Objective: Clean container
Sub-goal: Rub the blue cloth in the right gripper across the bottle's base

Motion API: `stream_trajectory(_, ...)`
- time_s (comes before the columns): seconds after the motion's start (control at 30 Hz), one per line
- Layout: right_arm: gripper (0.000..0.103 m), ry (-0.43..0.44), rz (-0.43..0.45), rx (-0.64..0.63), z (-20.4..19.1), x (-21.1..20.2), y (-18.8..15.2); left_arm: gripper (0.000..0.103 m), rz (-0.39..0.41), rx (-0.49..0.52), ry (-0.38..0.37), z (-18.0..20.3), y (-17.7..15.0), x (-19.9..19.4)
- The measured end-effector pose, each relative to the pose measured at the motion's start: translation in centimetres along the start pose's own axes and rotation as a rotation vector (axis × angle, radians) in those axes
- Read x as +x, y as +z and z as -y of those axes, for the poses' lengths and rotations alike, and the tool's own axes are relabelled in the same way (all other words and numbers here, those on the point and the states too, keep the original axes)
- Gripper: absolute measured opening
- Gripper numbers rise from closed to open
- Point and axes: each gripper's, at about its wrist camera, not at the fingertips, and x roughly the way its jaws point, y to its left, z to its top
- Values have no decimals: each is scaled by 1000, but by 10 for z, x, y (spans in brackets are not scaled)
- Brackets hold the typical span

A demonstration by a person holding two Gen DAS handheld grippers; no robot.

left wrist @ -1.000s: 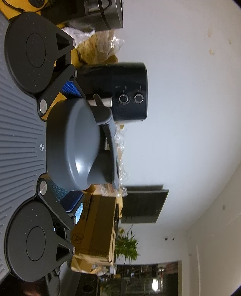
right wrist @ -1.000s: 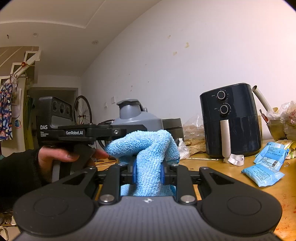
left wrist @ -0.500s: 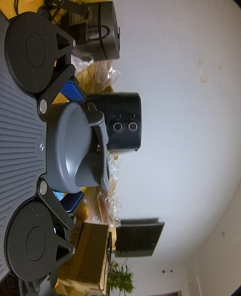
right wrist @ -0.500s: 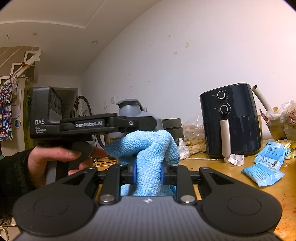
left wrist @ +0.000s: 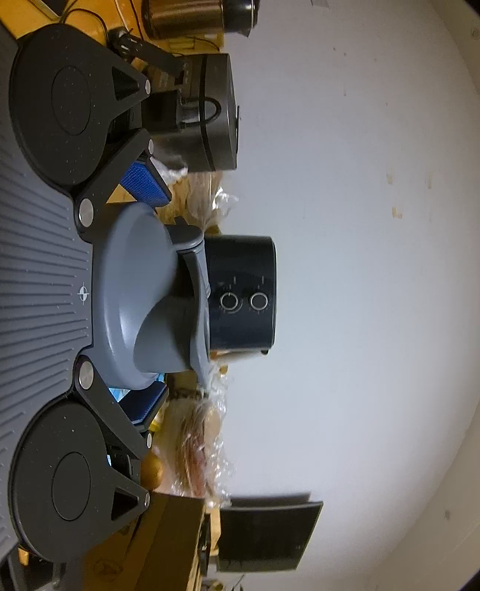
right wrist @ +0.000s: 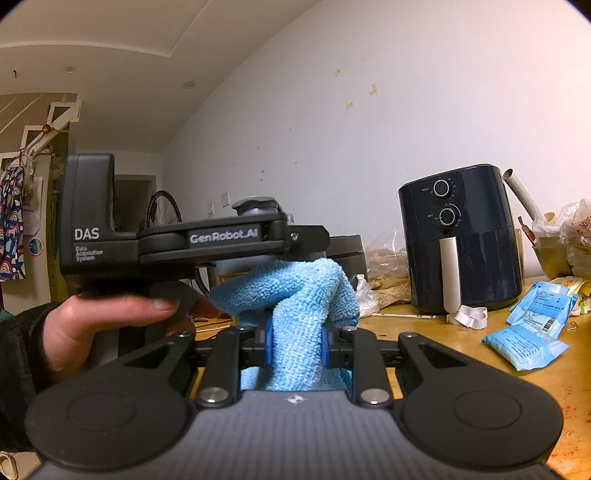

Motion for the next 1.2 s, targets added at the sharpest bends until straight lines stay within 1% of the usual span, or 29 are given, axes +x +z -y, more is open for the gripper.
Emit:
stream_trajectory(0.07, 21, 0, -1, 1, 1, 0, 0, 103, 10, -10, 3, 1, 0, -2)
stream_trajectory(0.17, 22, 1, -2, 4, 1, 0, 0, 103, 19, -12, 44, 6, 0, -3)
stream_trajectory(0.5, 22, 6, -4, 5, 1, 0, 0, 103, -10, -17, 143, 16, 5, 5)
stream_trajectory(0.83, 22, 9, -5, 7, 3, 2, 0, 103, -28, -35, 175, 21, 5, 9)
stream_trajectory(0.9, 22, 10, -7, 7, 3, 2, 0, 99, -25, -39, 195, 23, 5, 9)
stream_trajectory(0.93, 22, 10, -7, 7, 3, 2, 0, 95, -24, -41, 206, 23, 6, 9)
stream_trajectory(1.0, 22, 11, -7, 7, 3, 2, 0, 95, -25, -47, 214, 23, 6, 9)
stream_trajectory(1.2, 22, 9, -6, 6, 2, 2, 0, 95, -18, -40, 206, 23, 4, 7)
